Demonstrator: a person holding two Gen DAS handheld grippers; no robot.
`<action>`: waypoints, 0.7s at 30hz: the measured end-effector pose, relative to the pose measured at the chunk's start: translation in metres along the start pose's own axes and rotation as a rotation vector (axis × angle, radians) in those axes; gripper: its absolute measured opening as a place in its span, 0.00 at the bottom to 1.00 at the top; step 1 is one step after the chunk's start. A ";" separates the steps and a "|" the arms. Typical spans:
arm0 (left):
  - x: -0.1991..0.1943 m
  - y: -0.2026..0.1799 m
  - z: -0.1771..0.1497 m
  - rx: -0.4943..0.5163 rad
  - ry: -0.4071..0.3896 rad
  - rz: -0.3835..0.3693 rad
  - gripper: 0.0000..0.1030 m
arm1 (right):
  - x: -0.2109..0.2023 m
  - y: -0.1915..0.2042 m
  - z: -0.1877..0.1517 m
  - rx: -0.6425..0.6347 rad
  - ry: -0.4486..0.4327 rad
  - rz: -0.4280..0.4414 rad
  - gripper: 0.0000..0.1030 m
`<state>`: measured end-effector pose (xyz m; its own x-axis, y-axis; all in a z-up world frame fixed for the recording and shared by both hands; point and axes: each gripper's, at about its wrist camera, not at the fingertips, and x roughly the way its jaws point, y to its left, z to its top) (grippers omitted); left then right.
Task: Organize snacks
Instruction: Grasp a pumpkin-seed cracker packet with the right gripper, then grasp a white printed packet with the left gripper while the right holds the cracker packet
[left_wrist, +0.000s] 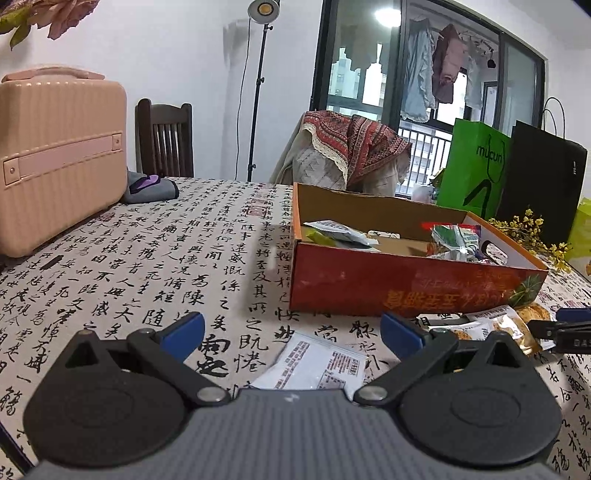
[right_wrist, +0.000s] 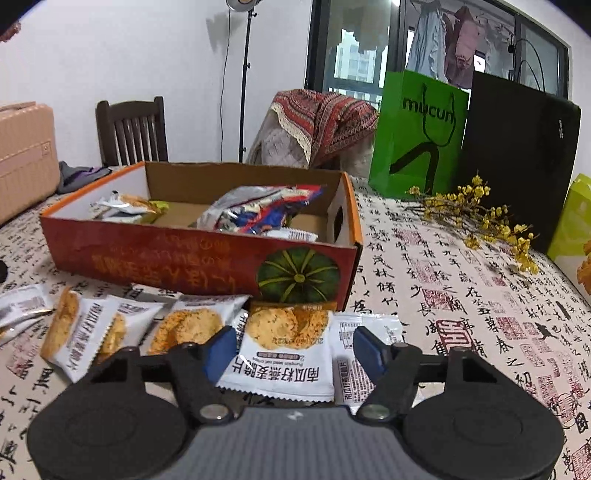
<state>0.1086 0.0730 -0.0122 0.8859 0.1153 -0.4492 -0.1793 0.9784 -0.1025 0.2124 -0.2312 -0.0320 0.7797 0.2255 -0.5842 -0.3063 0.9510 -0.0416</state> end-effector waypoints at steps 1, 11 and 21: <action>0.000 0.000 0.000 0.000 -0.002 -0.003 1.00 | 0.002 0.000 0.000 -0.001 0.002 0.004 0.66; 0.000 0.001 -0.001 -0.009 0.001 -0.002 1.00 | 0.006 0.010 -0.006 -0.048 -0.004 -0.001 0.52; 0.003 0.000 0.000 -0.013 0.022 0.020 1.00 | -0.015 -0.001 -0.008 0.013 -0.115 -0.008 0.48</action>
<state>0.1111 0.0735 -0.0137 0.8727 0.1311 -0.4704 -0.2026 0.9737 -0.1045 0.1963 -0.2371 -0.0299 0.8401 0.2398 -0.4866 -0.2931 0.9555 -0.0351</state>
